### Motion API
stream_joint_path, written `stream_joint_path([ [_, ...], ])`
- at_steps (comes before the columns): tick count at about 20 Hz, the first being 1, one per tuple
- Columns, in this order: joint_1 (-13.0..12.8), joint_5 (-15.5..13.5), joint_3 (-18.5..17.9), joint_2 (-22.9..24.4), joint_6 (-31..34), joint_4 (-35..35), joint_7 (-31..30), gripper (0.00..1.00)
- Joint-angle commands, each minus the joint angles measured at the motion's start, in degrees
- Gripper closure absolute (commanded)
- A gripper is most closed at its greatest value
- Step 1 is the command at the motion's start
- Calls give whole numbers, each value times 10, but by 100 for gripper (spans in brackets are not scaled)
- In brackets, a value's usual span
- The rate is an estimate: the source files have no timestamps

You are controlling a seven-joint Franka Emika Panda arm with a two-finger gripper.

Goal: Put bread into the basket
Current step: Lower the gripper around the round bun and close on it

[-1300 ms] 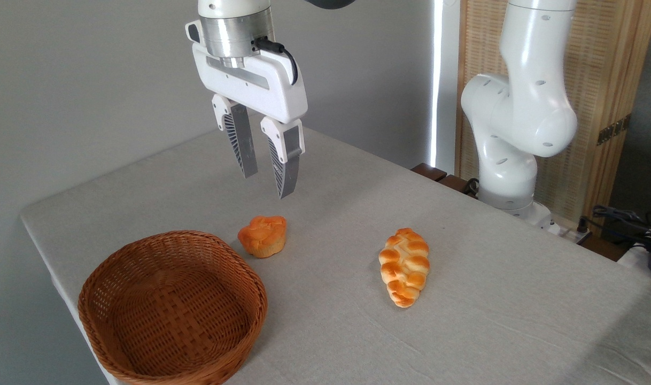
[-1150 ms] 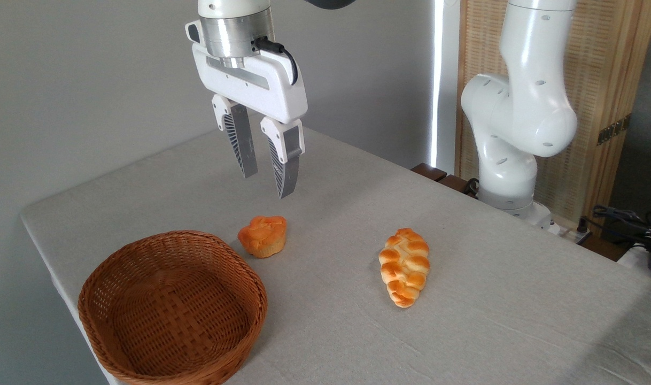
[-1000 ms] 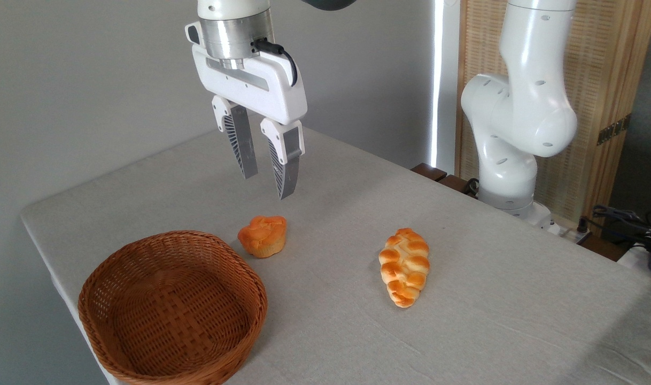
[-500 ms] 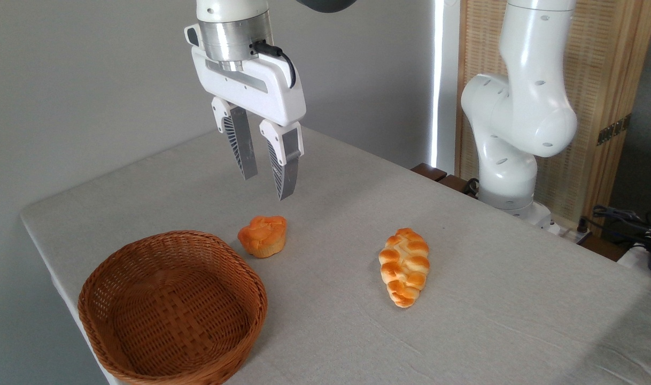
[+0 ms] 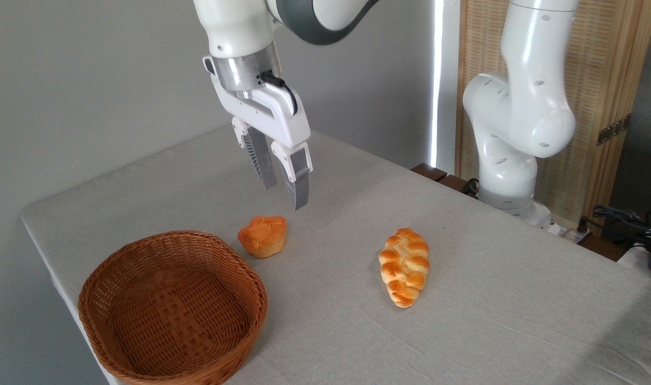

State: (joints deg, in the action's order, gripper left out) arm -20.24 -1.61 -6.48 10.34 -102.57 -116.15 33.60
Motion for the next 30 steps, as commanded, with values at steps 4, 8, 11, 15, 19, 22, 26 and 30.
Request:
stream_joint_path([
  [4, -29, -15, -5, 10, -134, -84, 10, 0],
  [8, -40, -35, -5, -2, -171, -92, 8, 0],
  [11, -44, -35, -5, -11, -174, -92, 8, 0],
  [15, -53, -34, -5, -31, -181, -91, 9, 0],
  [19, -64, -27, -4, -53, -195, -90, 9, 0],
  [22, -66, -25, -3, -73, -208, -90, 7, 0],
  [26, -67, -13, 4, -88, -206, -90, 9, 0],
  [30, -66, 13, 5, -91, -206, -88, 5, 33],
])
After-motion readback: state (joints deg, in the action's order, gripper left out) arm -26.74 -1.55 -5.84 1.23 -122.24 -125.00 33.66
